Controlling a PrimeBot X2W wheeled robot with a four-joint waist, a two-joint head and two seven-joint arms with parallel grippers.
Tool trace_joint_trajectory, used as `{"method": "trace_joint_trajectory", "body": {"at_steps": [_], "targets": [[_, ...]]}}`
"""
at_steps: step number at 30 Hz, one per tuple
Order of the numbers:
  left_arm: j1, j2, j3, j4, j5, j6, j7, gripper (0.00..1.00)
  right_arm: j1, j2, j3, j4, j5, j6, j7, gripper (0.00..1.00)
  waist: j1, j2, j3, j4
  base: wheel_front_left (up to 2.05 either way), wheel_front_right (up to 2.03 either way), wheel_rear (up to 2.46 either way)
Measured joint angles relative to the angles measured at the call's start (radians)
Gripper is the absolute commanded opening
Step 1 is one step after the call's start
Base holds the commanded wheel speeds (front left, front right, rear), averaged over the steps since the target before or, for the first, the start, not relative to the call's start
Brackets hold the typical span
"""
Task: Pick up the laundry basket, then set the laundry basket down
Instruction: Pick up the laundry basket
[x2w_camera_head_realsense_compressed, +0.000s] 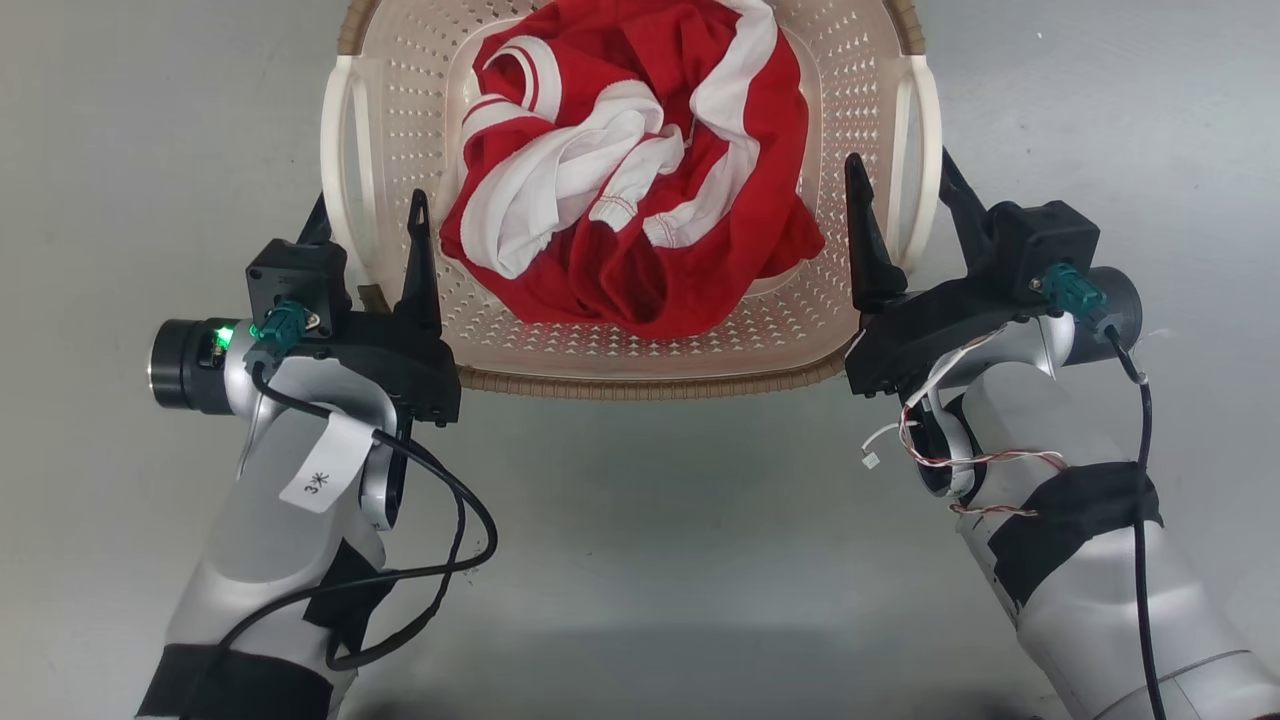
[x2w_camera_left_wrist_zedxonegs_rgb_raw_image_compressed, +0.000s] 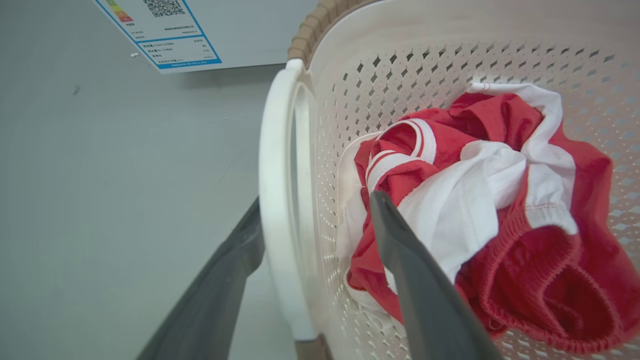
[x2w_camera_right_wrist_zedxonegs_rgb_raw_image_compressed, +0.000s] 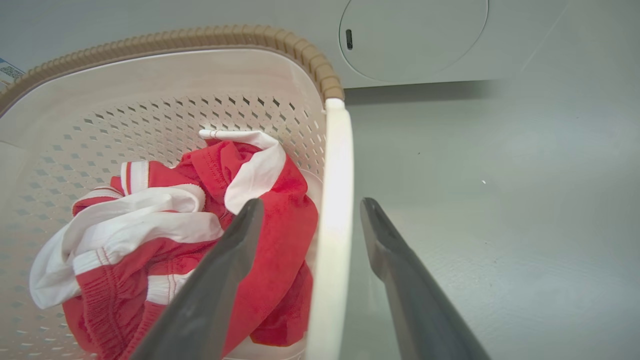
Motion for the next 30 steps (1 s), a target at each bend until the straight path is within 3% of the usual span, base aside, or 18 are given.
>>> {"method": "trace_joint_trajectory", "body": {"at_steps": [20,22,23,24,27,28,29,30], "targets": [[-0.098,-0.007,-0.04,0.145,-0.012,-0.034,0.005,1.0,-0.101,-0.002,0.098,0.135,0.111,-0.019,0.011,1.0,0.0,0.0,0.02,0.018,0.0,0.0,0.0],[-0.108,-0.008,-0.044,0.155,-0.013,-0.034,0.007,1.0,-0.106,-0.002,0.108,0.142,0.121,-0.019,0.018,0.84,0.0,0.0,0.022,0.019,0.0,0.0,0.0],[-0.111,-0.008,-0.046,0.159,-0.014,-0.034,0.007,0.96,-0.11,-0.002,0.112,0.146,0.127,-0.02,0.018,0.71,0.0,0.0,0.023,0.02,0.0,0.0,0.0],[-0.116,-0.008,-0.05,0.163,-0.016,-0.035,0.007,0.85,-0.115,-0.002,0.116,0.15,0.134,-0.026,0.019,0.49,0.0,0.0,0.024,0.02,0.0,0.0,0.0],[-0.127,-0.007,-0.066,0.17,-0.034,-0.039,0.01,0.38,-0.124,-0.009,0.132,0.16,0.152,-0.028,0.026,0.24,0.0,0.0,0.026,0.019,0.0,0.0,0.0],[-0.129,0.0,-0.072,0.174,-0.039,-0.04,0.01,0.25,-0.126,-0.01,0.137,0.162,0.162,-0.032,0.026,0.07,0.0,0.0,0.027,0.019,0.0,0.0,0.0],[-0.129,0.003,-0.077,0.178,-0.045,-0.041,0.014,0.07,-0.131,-0.01,0.142,0.164,0.174,-0.036,0.027,0.0,0.0,0.0,0.027,0.018,0.0,0.0,0.0],[-0.129,0.008,-0.081,0.181,-0.055,-0.042,0.016,0.0,-0.136,-0.013,0.146,0.165,0.182,-0.036,0.027,0.0,0.0,0.0,0.028,0.016,0.0,0.0,0.0]]}}
